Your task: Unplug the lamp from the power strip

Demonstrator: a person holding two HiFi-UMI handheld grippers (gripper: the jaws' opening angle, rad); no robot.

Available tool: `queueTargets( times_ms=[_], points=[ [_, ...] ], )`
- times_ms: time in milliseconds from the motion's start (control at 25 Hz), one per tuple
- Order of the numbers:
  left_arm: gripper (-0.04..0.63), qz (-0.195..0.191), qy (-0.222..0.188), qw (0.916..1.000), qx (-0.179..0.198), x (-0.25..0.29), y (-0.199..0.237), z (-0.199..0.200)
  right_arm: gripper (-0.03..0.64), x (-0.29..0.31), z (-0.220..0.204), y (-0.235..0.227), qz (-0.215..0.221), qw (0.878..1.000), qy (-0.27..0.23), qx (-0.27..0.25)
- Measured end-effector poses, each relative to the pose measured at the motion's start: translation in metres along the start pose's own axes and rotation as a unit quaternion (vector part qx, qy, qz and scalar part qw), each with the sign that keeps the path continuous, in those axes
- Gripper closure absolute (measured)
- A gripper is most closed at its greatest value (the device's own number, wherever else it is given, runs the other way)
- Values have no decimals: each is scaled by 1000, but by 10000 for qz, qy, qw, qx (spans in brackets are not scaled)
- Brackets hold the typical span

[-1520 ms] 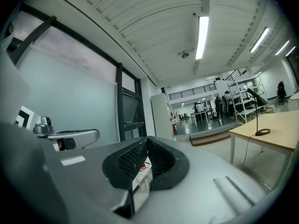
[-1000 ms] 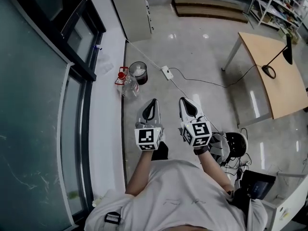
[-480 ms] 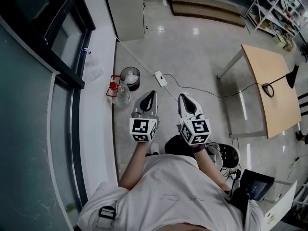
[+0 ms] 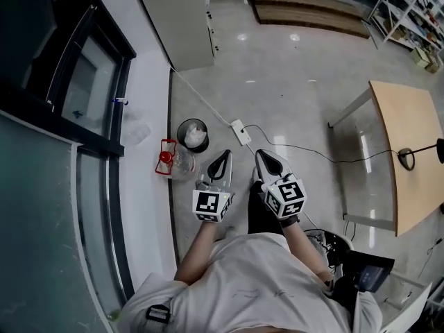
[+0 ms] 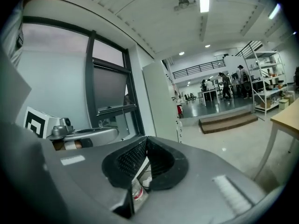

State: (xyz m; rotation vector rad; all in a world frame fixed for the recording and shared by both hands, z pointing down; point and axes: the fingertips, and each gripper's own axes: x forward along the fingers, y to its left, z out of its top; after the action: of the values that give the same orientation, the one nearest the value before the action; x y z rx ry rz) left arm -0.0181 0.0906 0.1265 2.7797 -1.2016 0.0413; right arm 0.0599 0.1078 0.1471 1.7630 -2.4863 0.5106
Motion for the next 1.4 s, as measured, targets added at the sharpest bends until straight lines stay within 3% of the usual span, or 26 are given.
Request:
queueTargets(
  times_ms=[200,360,720,1080,1280,1400],
  points=[
    [597,38,319,9994,-84,96,33,-22,610,67,-6,-77,-22,9989,396,257],
    [597,-59,560,9981,-265,149,31,-45,611,79,-18,-129,-205,9965,724,370],
    [597,-103,1174,9920,-454,238,43,-75,609,133,-23,-188,-14,9918,1096,657],
    [597,267,790,9964,-124,282,69,-11,609,190,47,-233,292,9960,715,448],
    [597,400,711,9965,-162,272,87,-2,609,207,73,-219,420,9971,594,236],
    [597,292,674,9972,-131,273,89,1,610,214,82,-209,431,9976,515,161]
  ],
)
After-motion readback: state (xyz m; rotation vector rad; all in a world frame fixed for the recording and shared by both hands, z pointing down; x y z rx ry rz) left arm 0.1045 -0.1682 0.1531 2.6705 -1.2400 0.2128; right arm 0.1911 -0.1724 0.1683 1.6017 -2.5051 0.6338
